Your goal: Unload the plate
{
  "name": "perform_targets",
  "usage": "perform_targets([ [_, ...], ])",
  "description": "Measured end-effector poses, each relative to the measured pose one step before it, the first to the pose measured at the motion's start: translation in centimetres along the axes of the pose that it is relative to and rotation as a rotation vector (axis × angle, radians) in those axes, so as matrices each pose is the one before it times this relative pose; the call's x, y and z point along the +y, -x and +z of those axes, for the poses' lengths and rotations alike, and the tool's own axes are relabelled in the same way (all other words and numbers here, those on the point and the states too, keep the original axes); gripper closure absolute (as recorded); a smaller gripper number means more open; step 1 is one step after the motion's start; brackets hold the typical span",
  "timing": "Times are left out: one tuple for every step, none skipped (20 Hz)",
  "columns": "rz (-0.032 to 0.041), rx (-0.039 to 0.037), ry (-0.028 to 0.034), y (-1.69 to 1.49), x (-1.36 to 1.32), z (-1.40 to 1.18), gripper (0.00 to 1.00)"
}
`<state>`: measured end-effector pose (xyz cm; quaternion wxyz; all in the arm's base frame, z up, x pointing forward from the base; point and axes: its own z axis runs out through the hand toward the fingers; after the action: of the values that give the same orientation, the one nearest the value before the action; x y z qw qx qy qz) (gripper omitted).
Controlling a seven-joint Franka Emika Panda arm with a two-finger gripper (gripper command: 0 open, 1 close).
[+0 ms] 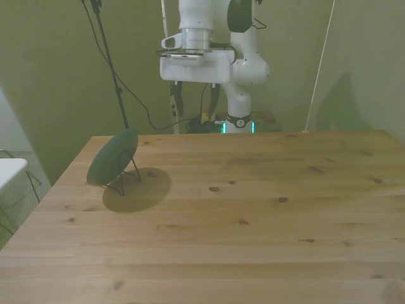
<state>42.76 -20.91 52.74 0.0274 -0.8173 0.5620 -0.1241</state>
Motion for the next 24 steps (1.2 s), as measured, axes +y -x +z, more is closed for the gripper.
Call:
perform_targets([
  [0.01227, 0.00539, 0.00047, -1.373, 0.069, -0.101, 0.00],
  [0.00617, 0.00359, 0.00005, -0.986, -0.123, -0.089, 0.00],
  [-0.00063, 0.00694, -0.00189, -1.028, -0.832, -0.251, 0.00],
  [0.00236, -0.00052, -0.00464, -0.074, 0.011, -0.071, 0.00],
  [0.00133, -0.00446, -0.00902, -0.159, 0.150, -0.087, 0.00],
  [0.00088, -0.00477, -0.01036, -0.328, 0.359, -0.176, 0.00],
  [0.00581, -0.00188, -0.01129, -0.598, 0.583, -0.302, 0.00],
  [0.01048, -0.00059, -0.01234, -0.801, 0.673, -0.404, 0.00],
  [0.01390, 0.00059, -0.01430, -1.051, 0.787, -0.516, 0.00],
  [0.01724, 0.00343, -0.01271, -1.213, 0.782, -0.504, 0.00],
  [0.01581, -0.00165, -0.01029, -1.155, 0.654, -0.398, 0.00],
  [0.01555, -0.00655, -0.00405, -1.165, 0.555, -0.241, 0.00],
  [0.01335, -0.00740, -0.00405, -1.241, 0.426, -0.085, 0.00],
  [0.01060, -0.00676, -0.00257, -1.207, 0.243, 0.138, 0.00],
  [0.00675, -0.01187, -0.00095, -1.208, 0.145, 0.388, 0.00],
  [0.00617, -0.01456, 0.00165, -1.177, 0.066, 0.545, 0.00],
  [0.00540, -0.01349, 0.00023, -1.150, -0.104, 0.539, 0.00],
  [0.00512, -0.01573, 0.00280, -1.065, -0.183, 0.582, 0.00],
  [0.00295, -0.01559, 0.00198, -1.006, -0.277, 0.459, 0.00],
  [0.00428, -0.01476, 0.00356, -0.869, -0.368, 0.440, 0.00],
  [0.00099, -0.01660, 0.00185, -0.752, -0.466, 0.412, 0.00],
  [-0.00033, -0.01645, 0.00394, -0.697, -0.435, 0.415, 0.00],
  [-0.00062, -0.01547, 0.00270, -0.606, -0.441, 0.446, 0.00],
  [-0.00232, -0.01226, 0.00219, -0.592, -0.423, 0.477, 0.00],
])
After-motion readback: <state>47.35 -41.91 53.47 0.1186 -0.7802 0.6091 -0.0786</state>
